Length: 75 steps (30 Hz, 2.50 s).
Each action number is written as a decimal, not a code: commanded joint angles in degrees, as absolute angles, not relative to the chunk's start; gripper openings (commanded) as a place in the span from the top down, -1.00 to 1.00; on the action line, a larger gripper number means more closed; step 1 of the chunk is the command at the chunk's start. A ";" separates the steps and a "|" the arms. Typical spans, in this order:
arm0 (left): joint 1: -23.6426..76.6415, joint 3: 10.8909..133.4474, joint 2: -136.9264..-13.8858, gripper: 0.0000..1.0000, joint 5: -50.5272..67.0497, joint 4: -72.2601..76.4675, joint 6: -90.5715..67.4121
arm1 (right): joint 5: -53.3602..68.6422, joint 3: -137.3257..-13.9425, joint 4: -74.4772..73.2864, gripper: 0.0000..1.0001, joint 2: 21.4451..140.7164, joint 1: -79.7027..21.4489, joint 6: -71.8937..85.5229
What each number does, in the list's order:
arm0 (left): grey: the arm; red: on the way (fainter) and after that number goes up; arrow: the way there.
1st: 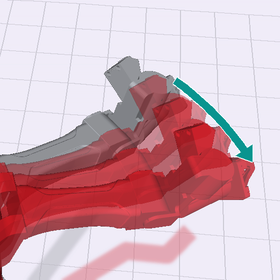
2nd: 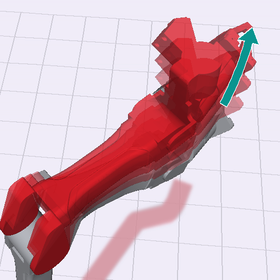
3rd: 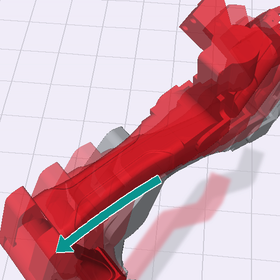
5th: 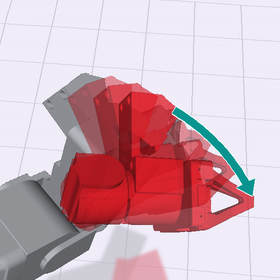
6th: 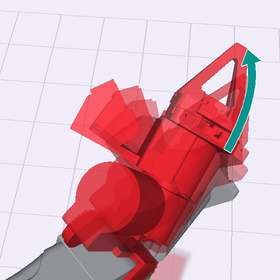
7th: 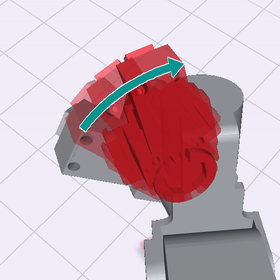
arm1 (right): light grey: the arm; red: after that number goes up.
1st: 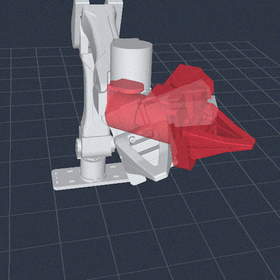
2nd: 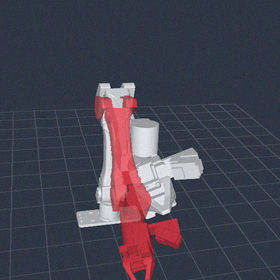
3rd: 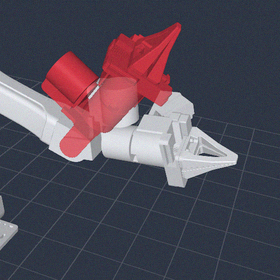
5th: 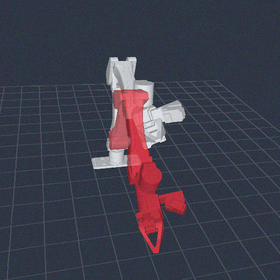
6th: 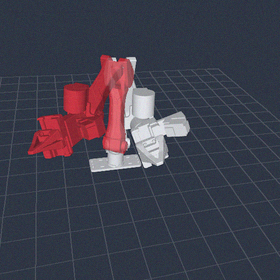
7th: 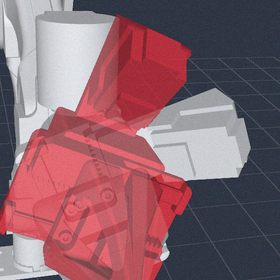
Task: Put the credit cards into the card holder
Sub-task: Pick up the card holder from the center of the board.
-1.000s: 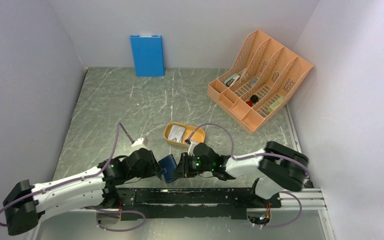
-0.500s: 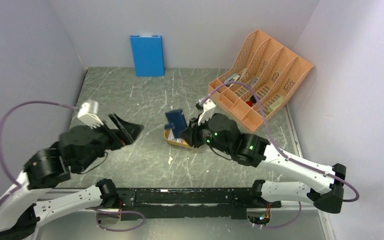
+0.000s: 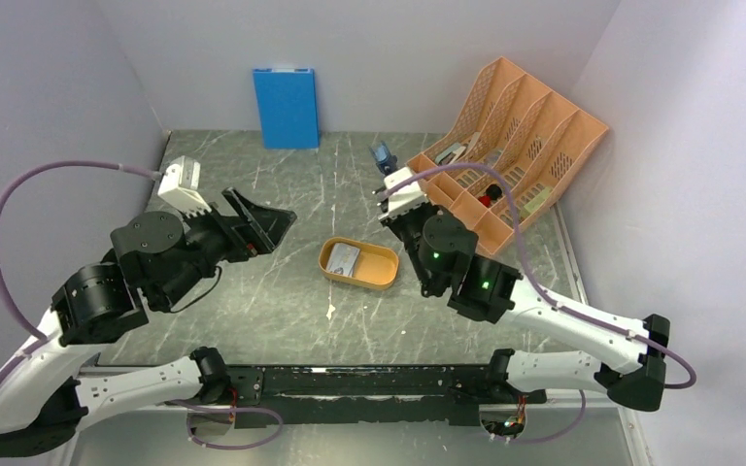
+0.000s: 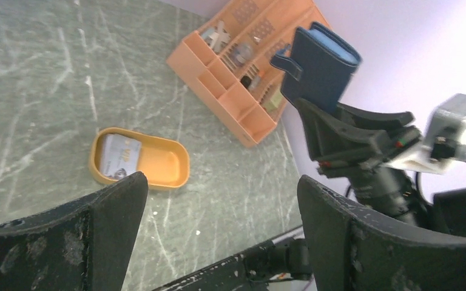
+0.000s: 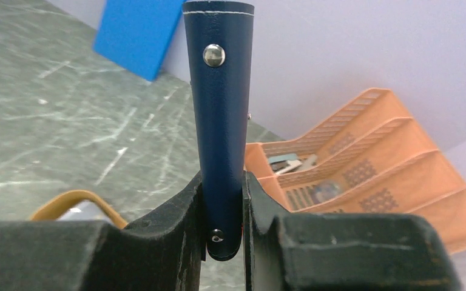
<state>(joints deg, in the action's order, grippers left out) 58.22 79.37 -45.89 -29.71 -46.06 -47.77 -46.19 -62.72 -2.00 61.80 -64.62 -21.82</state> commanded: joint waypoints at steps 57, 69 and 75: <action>58.12 74.98 -60.79 -0.11 -11.77 -22.19 -56.06 | -44.10 -33.66 75.47 1.00 65.95 -80.70 -100.12; 58.18 72.96 -60.52 0.90 -12.16 -20.04 -54.37 | -50.11 -37.04 69.66 0.81 66.22 -82.30 -95.56; 57.89 74.72 -55.30 0.90 -21.64 -26.05 -46.60 | -45.72 -54.91 3.91 -0.99 61.34 -82.60 -44.96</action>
<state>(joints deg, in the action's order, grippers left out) 58.22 72.79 -59.70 -14.24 -23.00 -53.56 -51.07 -43.79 44.64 65.25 -82.08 -80.25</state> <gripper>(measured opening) 0.204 0.910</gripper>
